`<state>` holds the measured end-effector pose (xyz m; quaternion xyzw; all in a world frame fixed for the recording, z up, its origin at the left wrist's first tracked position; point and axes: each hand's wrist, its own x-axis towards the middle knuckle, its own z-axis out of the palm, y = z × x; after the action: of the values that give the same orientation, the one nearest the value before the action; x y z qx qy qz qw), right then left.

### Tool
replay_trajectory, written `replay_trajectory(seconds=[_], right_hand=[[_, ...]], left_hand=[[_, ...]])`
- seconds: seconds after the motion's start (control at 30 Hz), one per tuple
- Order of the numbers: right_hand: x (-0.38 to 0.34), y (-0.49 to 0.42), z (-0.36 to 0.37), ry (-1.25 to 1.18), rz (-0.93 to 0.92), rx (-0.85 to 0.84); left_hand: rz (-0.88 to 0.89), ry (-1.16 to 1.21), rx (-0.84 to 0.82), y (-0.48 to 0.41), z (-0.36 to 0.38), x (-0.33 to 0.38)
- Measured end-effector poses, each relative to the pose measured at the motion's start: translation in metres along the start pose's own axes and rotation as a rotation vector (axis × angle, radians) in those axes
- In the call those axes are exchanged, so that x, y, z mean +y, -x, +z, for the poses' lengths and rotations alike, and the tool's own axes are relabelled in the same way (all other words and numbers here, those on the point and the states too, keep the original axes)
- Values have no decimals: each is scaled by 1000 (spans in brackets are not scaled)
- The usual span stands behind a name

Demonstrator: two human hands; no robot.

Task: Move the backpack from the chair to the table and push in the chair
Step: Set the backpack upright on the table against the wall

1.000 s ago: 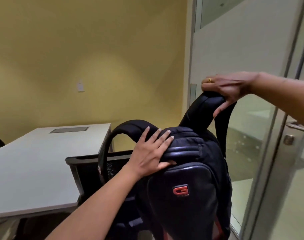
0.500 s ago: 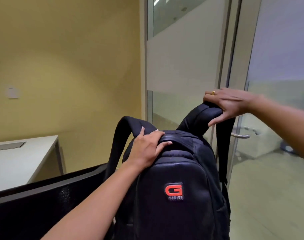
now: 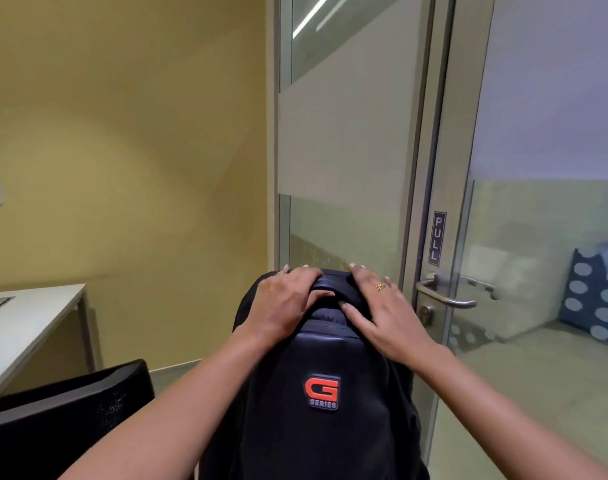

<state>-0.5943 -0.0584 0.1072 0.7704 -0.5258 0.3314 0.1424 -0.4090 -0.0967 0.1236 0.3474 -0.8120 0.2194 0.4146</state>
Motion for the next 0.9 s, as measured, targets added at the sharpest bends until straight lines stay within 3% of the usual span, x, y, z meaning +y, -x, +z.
replay_trajectory(seconds=[0.27,0.57,0.77,0.9], right_hand=[[26,-65,59,22,-47,4],[57,-153,157,-59,-148,-16],[79,-231,213,-156,-157,-12],[98,-279,252,-76,-192,-23]], left_hand=[[-55,-136,35,-20,58,-34],[-129,-193,48,-36,136,-131],[-31,-238,96,-68,184,-201],[4,-335,70,-87,212,-246]])
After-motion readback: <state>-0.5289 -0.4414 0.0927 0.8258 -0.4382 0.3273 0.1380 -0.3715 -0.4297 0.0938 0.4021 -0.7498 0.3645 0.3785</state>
